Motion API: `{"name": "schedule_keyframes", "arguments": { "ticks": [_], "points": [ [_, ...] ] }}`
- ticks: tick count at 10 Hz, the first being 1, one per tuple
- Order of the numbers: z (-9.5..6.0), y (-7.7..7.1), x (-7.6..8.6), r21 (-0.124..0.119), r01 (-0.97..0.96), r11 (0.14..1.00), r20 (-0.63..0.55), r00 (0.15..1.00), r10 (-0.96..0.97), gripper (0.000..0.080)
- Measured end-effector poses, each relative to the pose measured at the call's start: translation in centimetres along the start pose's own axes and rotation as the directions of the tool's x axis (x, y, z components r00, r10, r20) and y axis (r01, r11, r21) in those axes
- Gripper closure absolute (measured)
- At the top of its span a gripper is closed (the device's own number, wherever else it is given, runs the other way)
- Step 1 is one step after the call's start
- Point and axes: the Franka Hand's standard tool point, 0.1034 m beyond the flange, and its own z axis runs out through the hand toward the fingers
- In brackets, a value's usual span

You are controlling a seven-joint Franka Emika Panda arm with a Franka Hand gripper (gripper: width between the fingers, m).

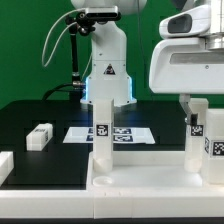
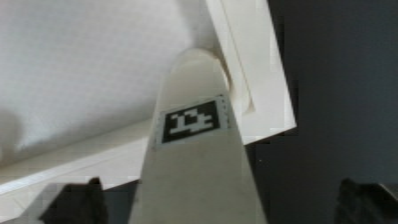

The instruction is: Assemble desk

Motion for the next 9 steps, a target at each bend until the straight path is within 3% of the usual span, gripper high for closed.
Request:
{"name": "schedule_keyframes", "arguments": {
  "ticks": [3,5,7,8,9],
  "points": [
    [0.04,0.01,-0.02,0.001,-0.028,1.0,0.001,1.0,0.028,0.0178],
    [0.1,0.09,-0.06,0.0,-0.193,0.981,0.003,0.981,0.193,0.0511],
    [0.1,0.22,-0.02,-0.002,-0.301,0.954,0.003,0.954,0.301,0.0509],
    [0.08,0.35,-0.04,-0.008,-0.447,0.894,0.009,0.894,0.447,0.0509],
    [0.02,0.43,-0.1,-0.031,-0.642,0.766,0.029,0.765,0.643,0.0509]
  ]
}}
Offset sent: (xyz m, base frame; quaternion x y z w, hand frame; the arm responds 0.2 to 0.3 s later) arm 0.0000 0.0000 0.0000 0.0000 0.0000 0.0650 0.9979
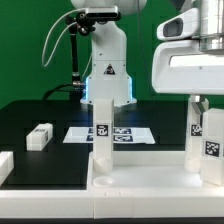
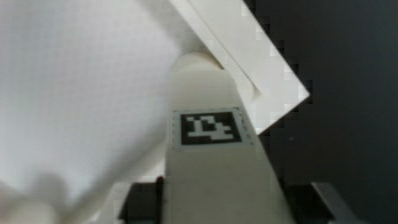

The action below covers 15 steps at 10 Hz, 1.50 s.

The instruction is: Assemble desk

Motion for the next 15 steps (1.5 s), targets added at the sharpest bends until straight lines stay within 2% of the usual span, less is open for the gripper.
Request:
{"name": "schedule_keyframes", "arguments": {
  "ticks": [2,3,4,6,7,8,9,10,11,12,15],
  "points": [
    [0.1,0.0,0.0,0.002,-0.304,0.953,0.046,0.952,0.303,0.0509],
    [0.1,0.0,0.0,-0.001,-0.397,0.918,0.056,0.917,0.396,0.0509],
    [0.1,0.0,-0.1,-0.005,-0.529,0.849,0.076,0.846,0.527,0.0508],
    [0.1,-0.1,-0.2,-0.011,-0.591,0.807,0.077,0.804,0.59,0.0504],
    [0.1,-0.1,-0.2,-0.01,-0.585,0.811,0.077,0.808,0.584,0.0504],
    [0.0,-0.1,-0.3,-0.004,-0.536,0.844,0.077,0.842,0.534,0.0302],
    [-0.4,-0.7,-0.6,0.032,-0.37,0.929,0.074,0.927,0.367,0.0302],
    [-0.7,-1.2,-0.3,0.08,-0.154,0.985,0.059,0.987,0.15,0.0183],
    [-0.4,-1.0,-0.4,0.098,-0.001,0.995,0.049,0.999,-0.004,0.016],
    [-0.2,-0.7,-0.9,0.099,0.034,0.995,0.045,0.998,-0.038,0.016],
    [-0.2,-0.7,-0.7,0.102,0.194,0.976,0.026,0.98,-0.197,0.0151]
  ]
}}
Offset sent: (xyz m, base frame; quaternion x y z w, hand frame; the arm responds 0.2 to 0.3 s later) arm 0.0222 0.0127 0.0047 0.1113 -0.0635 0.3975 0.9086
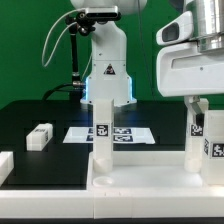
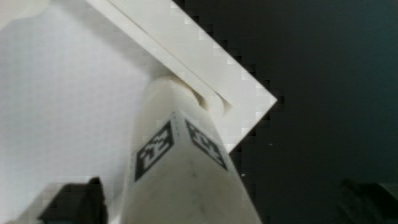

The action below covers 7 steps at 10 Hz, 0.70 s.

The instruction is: Assemble desk

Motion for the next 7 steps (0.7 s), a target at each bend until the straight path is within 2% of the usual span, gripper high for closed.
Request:
{"name": "schedule_keyframes", "arguments": {
  "ticks": [1,2,3,5,7],
  "points": [
    [0.0,0.1,0.1,-0.003,0.103,0.995,-0.001,0.995,-0.103,0.0151],
    [0.3,0.1,0.4,-0.018,0.317,0.948,0.028,0.948,-0.316,0.0151],
    [0.5,-0.1,0.9,-0.016,0.403,0.915,0.058,0.914,-0.401,0.0151],
    [0.6,-0.2,1.0,-0.014,0.368,0.93,0.039,0.929,-0.367,0.0151],
    [0.6,-0.1,1.1,-0.015,0.364,0.931,0.039,0.931,-0.363,0.0395]
  ]
}}
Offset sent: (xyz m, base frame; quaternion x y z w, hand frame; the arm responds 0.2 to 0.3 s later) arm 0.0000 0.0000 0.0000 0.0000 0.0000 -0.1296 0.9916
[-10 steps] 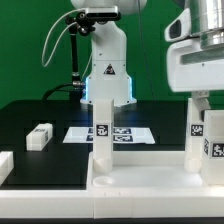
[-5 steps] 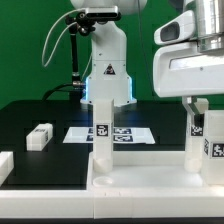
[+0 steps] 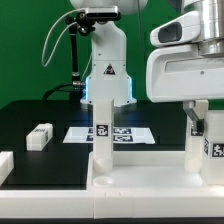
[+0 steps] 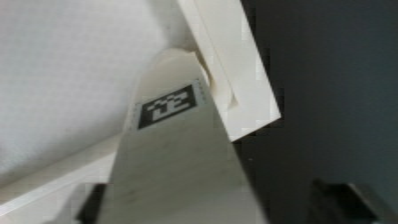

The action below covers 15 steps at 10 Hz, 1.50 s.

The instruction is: Assemble desk

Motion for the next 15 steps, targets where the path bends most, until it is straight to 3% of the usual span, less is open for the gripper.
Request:
{"name": "schedule_keyframes", "arguments": {
  "ticks": [1,2,3,5,6,7,8,10,12,13,14,15],
  "points": [
    [0.0,0.3,0.1,-0.005,-0.081,0.997,-0.001,0.997,0.081,0.0395],
    [0.0,0.6,0.2,-0.01,-0.14,0.99,-0.004,0.99,0.14,0.0486],
    [0.1,0.7,0.2,-0.012,-0.223,0.975,-0.004,0.975,0.223,0.0488],
    [0.2,0.7,0.1,-0.035,-0.557,0.83,-0.032,0.83,0.556,0.0488],
    [0.3,1.5,0.3,-0.02,-0.726,0.688,-0.035,0.688,0.725,0.0489],
    [0.5,4.2,0.4,0.037,-0.864,0.502,-0.022,0.502,0.865,0.0489],
    [0.6,4.8,0.0,0.039,-0.91,0.414,0.003,0.414,0.91,0.0504],
    [0.0,4.7,0.8,0.049,-0.927,0.372,0.007,0.373,0.928,0.0513],
    [0.1,4.7,0.8,0.051,-0.911,0.41,0.002,0.411,0.912,0.0472],
    [0.1,4.6,0.9,0.058,-0.9,0.432,-0.001,0.433,0.901,0.0286],
    [-0.3,4.1,1.5,0.094,-0.798,0.596,-0.028,0.596,0.802,0.0286],
    [-0.2,3.6,1.3,0.092,-0.643,0.76,-0.038,0.76,0.648,0.0179]
  ]
}}
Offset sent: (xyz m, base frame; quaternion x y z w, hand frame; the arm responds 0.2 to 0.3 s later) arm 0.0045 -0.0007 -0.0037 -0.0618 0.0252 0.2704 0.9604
